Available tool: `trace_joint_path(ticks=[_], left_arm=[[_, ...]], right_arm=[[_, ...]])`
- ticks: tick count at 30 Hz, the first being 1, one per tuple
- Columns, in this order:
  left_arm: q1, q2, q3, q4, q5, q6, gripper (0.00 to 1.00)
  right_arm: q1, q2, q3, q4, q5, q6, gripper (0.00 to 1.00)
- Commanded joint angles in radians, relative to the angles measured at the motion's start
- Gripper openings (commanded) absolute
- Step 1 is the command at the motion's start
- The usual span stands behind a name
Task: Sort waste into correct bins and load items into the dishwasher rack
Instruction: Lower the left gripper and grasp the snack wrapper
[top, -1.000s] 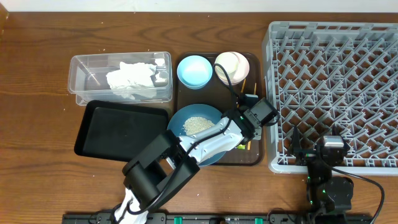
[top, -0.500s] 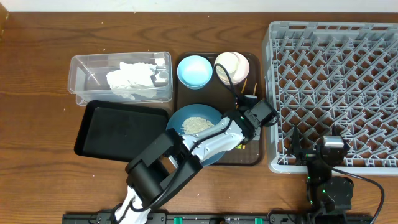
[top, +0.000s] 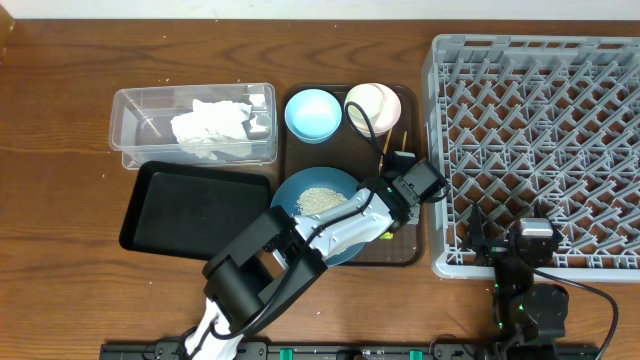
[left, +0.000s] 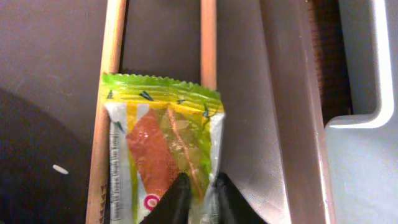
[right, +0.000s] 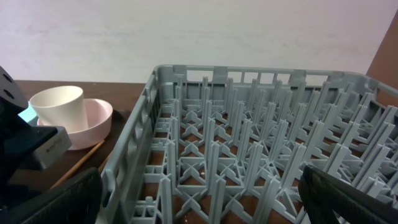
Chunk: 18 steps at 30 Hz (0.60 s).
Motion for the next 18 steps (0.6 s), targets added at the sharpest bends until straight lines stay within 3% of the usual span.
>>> trace_joint_path(ticks=[1, 18], left_arm=[[0.002, 0.011, 0.0, -0.006, -0.009, 0.004, 0.15], [0.002, -0.012, 0.009, -0.006, -0.008, 0.004, 0.13]], right_arm=[[0.018, 0.0, -0.001, -0.003, 0.003, 0.006, 0.99], [0.018, 0.0, -0.001, -0.003, 0.003, 0.006, 0.99]])
